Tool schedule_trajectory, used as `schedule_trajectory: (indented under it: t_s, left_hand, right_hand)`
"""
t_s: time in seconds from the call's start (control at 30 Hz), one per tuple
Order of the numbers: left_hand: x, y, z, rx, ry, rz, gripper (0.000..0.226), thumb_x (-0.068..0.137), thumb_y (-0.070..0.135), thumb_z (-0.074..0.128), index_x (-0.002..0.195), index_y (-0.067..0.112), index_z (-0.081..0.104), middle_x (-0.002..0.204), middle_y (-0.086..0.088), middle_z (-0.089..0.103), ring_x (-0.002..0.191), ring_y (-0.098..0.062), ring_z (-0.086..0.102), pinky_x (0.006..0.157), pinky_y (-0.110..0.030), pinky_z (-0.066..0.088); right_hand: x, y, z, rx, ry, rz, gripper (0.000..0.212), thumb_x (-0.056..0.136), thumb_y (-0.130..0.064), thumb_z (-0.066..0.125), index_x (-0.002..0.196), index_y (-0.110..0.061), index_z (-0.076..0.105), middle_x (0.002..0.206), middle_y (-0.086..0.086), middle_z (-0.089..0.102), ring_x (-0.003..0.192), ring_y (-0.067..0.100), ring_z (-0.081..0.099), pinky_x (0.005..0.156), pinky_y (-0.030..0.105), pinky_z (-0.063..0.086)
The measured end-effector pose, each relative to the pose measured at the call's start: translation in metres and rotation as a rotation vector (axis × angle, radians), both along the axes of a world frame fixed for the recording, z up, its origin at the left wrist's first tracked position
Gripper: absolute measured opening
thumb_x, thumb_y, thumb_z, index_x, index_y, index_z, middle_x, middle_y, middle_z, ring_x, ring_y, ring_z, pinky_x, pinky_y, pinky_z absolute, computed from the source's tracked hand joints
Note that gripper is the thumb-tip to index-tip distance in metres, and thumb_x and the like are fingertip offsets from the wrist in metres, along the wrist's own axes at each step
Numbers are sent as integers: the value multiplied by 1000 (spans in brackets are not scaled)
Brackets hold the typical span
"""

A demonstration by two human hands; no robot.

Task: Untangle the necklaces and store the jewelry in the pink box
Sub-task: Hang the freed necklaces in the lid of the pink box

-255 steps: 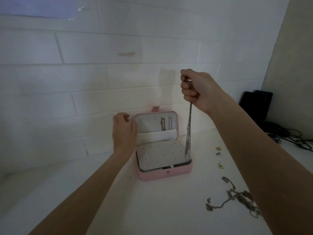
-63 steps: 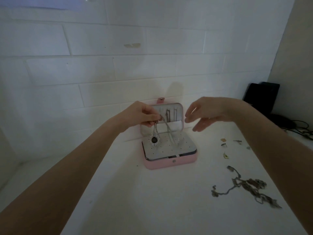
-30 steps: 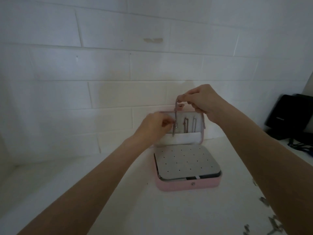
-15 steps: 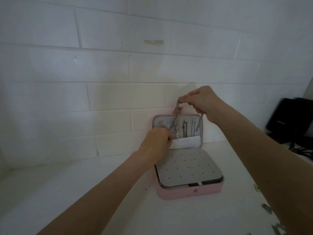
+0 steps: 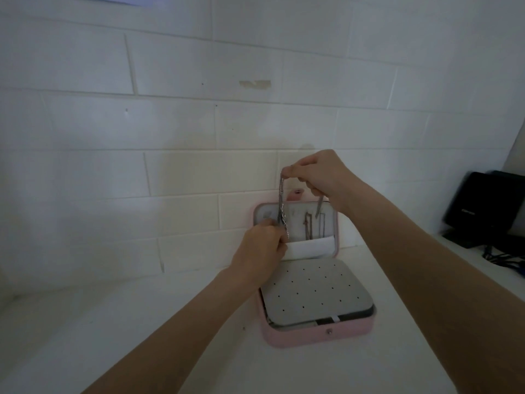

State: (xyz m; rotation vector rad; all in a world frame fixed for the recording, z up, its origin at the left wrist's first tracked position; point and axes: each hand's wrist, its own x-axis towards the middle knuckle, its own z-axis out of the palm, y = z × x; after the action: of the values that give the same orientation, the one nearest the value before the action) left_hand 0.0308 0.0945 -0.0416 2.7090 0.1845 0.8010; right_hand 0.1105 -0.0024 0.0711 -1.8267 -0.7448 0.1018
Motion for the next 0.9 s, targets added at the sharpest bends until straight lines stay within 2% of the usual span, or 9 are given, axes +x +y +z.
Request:
schedule_trajectory:
  t_s: [0.13,0.33,0.43,0.57,0.67,0.73,0.8,0.9]
  left_hand:
    - [0,-1,0,13,-11,1,16,89,11,54,99,6,67,106,-7,59,96,-22,56,78,-21,37]
    - [2,-4,0,61,30,-12,23,92,13,48,107,10,65,108,-7,58,95,-24,57,79,-33,46]
    - [3,-7,-2,84,18,32,26,94,18,44,107,14,66,106,-4,64,93,-22,59,75,-31,47]
    - [7,-11,-3,-50,-26,58,19,93,17,48,104,10,62,100,-7,68,90,-25,61,78,-36,48]
    - [10,-13,0,-147,-98,77,20,90,19,56,107,10,51,94,-8,64,87,-25,59,73,-33,44]
    - [11,-13,2,-189,-110,72,31,88,26,61,114,15,49,95,-7,62,87,-24,59,73,-33,44]
    - [14,-13,4,-189,-96,94,38,87,33,62,120,21,49,99,-6,61,90,-24,58,72,-32,44]
    - [16,-12,7,-161,-50,139,38,87,39,59,122,27,51,102,-5,62,95,-24,59,70,-30,42]
  right_hand:
    - [2,-3,-2,-17,0,3,19,78,-17,73,90,-2,71,62,-4,50,40,2,40,35,14,26]
    - [11,-18,-13,-132,-10,-36,14,79,-16,72,85,-4,71,61,-3,49,51,5,36,37,12,28]
    - [19,-22,-17,-134,-22,-81,8,79,-17,73,81,-10,69,64,-4,49,57,5,38,48,16,28]
    - [26,-24,-21,-125,-46,-85,6,79,-14,72,79,-9,69,63,-5,50,59,4,40,52,17,28]
    - [28,-24,-20,-104,-77,-109,9,78,-15,73,82,-8,69,67,-4,54,61,5,43,53,17,30]
    - [26,-24,-18,-101,-88,-85,10,79,-16,72,83,-7,70,65,-5,54,58,3,41,52,16,29]
    - [21,-24,-14,-131,-110,-24,7,80,-16,71,80,-8,71,53,-11,51,47,0,41,47,13,27]
    - [12,-23,-9,-156,-129,86,9,80,-14,70,72,-9,70,43,-12,48,33,2,33,38,12,25]
